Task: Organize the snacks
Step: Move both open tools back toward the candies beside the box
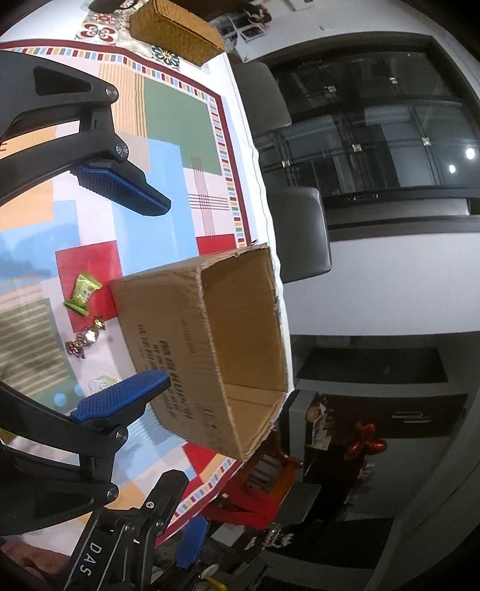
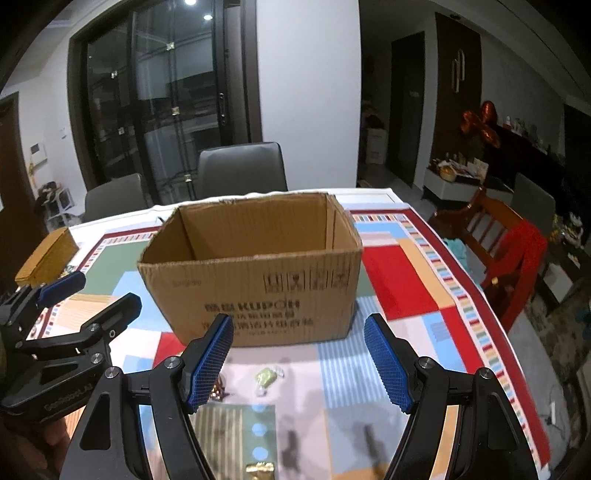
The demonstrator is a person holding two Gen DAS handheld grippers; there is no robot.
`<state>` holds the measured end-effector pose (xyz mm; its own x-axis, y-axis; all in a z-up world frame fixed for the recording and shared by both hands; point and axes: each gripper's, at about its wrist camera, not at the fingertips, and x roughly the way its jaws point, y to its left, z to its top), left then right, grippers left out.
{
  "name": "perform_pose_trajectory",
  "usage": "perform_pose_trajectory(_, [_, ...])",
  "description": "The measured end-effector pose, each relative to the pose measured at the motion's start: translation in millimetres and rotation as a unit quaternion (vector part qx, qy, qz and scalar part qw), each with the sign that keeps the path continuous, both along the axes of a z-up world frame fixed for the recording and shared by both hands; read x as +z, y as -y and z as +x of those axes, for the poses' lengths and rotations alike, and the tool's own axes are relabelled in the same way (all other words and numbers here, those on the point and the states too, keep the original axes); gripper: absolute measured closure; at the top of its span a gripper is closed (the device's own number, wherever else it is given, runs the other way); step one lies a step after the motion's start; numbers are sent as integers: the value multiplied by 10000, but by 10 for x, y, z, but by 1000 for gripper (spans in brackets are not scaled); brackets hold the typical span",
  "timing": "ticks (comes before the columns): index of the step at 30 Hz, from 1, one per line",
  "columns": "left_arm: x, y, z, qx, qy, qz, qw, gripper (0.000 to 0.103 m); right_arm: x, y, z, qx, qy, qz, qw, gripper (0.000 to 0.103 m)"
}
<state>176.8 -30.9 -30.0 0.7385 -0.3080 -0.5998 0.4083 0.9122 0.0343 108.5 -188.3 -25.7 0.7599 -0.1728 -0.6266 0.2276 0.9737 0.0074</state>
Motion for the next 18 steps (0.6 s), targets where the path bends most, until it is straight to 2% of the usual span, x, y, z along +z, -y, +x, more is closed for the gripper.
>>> perform_pose_trajectory(11, [-227, -105, -104, -497, -113, 256, 9984, 17, -291, -161, -233, -526, -218, 118, 9983, 29])
perform_pose_trajectory(18, [-375, -169, -106, -772, -287, 218, 9964, 17, -434, -236, -324, -783, -376, 228, 9960, 29])
